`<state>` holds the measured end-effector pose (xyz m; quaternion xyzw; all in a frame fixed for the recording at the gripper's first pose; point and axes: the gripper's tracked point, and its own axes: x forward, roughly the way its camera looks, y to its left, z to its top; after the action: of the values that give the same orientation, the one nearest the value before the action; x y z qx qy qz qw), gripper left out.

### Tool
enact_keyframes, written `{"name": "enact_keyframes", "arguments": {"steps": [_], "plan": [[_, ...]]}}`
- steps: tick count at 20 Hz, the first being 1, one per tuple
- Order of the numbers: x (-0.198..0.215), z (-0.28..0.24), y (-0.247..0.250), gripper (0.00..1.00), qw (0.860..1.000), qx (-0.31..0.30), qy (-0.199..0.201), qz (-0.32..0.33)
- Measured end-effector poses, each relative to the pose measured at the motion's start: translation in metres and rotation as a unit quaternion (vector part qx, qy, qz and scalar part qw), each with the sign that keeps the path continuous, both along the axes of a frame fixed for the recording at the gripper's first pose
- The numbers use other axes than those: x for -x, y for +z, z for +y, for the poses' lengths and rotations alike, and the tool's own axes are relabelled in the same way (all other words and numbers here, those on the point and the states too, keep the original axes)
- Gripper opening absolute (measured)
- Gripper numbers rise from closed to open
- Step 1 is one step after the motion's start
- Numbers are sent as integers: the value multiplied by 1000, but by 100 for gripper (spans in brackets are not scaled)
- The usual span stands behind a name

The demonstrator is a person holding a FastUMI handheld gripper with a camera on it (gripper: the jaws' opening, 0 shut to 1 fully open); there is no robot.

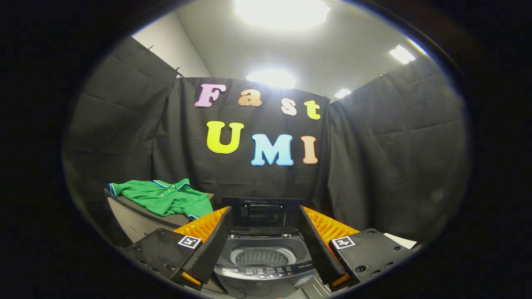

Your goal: Put the clothes into the washing machine and then close the washing machine lid.

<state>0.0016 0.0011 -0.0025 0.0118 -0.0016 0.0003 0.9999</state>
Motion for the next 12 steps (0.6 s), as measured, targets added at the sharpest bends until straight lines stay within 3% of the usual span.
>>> {"name": "enact_keyframes", "arguments": {"steps": [12], "plan": [[-9,4,1,98,1000,0,10,-1]]}}
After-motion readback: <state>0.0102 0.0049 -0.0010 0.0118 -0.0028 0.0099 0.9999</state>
